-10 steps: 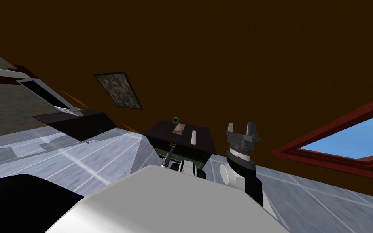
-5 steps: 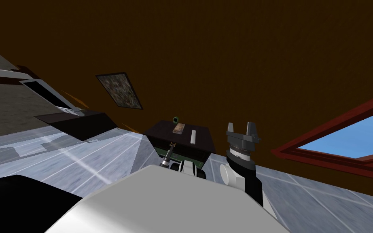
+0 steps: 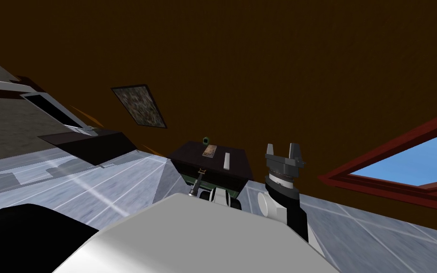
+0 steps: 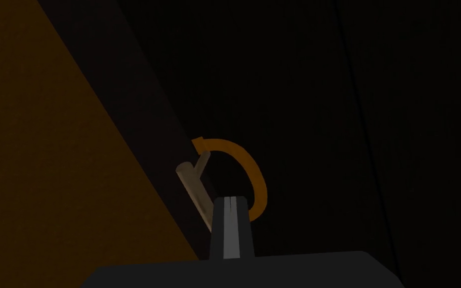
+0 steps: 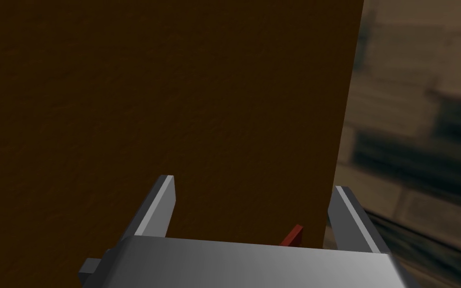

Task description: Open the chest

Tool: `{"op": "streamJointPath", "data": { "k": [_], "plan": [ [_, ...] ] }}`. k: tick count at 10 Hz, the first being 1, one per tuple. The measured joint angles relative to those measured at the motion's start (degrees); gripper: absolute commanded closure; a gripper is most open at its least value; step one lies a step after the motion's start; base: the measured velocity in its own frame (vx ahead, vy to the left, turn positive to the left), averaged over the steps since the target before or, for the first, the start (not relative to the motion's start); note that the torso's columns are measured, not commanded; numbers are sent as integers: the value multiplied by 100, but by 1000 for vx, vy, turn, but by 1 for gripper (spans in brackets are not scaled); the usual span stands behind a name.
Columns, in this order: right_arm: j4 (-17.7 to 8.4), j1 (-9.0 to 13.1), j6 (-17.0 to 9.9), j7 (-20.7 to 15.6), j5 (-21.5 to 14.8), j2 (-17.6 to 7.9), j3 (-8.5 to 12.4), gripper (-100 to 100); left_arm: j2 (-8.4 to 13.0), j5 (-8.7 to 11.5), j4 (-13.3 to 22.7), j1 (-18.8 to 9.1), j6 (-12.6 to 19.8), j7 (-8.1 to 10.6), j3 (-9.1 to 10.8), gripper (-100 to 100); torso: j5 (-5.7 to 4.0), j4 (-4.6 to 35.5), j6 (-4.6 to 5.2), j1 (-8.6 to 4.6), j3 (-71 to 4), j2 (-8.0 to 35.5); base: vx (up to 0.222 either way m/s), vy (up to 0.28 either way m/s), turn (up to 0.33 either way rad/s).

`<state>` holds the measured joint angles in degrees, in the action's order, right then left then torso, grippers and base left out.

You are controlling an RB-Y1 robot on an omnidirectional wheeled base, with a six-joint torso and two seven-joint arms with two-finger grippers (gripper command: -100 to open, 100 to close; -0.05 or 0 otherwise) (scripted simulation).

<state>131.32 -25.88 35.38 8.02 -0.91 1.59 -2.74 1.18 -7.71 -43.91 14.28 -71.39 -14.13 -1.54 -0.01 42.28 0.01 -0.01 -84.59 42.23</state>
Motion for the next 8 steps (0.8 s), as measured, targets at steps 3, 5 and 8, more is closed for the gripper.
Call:
{"op": "streamJointPath", "data": {
  "k": [3,5,8],
  "plan": [
    [0,0,0,0,0,0,0,0,288,17,91,-39,152,38,-38,-100,-34,46,-15,-12,15,49,-24,-8,-13],
    [0,1,0,0,0,0,0,0,492,38,-81,15,387,145,-116,-100,-50,68,-33,1,27,78,-41,7,27],
    [-1,1,0,0,0,0,0,0,699,180,-157,-214,590,330,-107,-100,1,2,-2,6,2,6,-57,30,5]
  ]
}}
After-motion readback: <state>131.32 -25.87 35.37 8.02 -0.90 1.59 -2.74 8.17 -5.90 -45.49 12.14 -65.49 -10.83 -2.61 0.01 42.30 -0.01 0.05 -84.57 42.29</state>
